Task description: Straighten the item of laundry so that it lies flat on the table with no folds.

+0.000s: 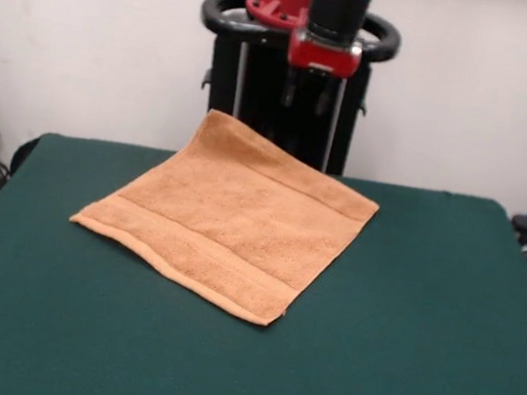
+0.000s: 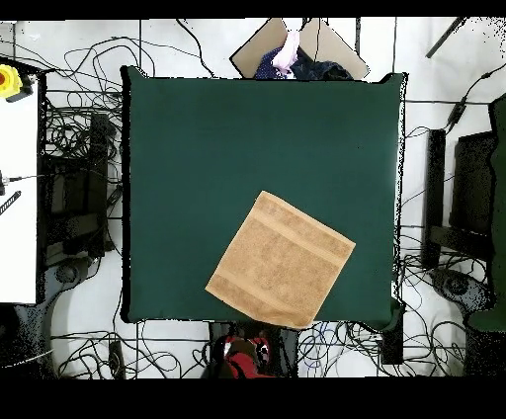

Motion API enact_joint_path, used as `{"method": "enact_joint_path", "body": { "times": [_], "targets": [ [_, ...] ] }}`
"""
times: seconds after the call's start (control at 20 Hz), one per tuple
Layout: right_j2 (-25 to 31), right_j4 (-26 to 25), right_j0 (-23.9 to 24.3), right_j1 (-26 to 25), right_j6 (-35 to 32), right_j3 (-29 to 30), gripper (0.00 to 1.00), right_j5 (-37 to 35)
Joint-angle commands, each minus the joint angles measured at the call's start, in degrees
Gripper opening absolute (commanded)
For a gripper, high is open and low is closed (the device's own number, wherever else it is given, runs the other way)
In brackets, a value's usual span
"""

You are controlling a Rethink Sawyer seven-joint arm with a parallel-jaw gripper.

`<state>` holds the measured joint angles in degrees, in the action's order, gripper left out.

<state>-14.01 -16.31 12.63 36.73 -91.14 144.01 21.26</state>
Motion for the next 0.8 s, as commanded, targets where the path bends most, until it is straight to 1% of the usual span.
{"method": "enact_joint_path", "body": {
  "times": [0.05, 0.1, 0.2, 0.3, 0.55, 0.75, 0.8],
  "targets": [
    [5.78, 8.38, -3.92, 6.26, -14.88, -5.22, 1.00, 0.00],
    [5.51, 9.12, -4.70, 6.33, -15.35, -5.53, 1.00, 1.44],
    [6.53, 9.53, -4.46, 5.88, -15.91, -7.09, 1.00, 3.45],
    [6.75, 10.07, -4.59, 6.17, -14.80, -9.29, 1.00, 3.06],
    [8.23, 11.76, -4.34, 9.10, -10.43, -13.71, 1.00, -6.45],
    [9.11, 13.30, -4.43, 10.55, -9.26, -15.88, 1.00, -11.82],
    [10.11, 13.11, -3.58, 10.71, -9.15, -16.31, 1.00, -13.05]
  ]
}}
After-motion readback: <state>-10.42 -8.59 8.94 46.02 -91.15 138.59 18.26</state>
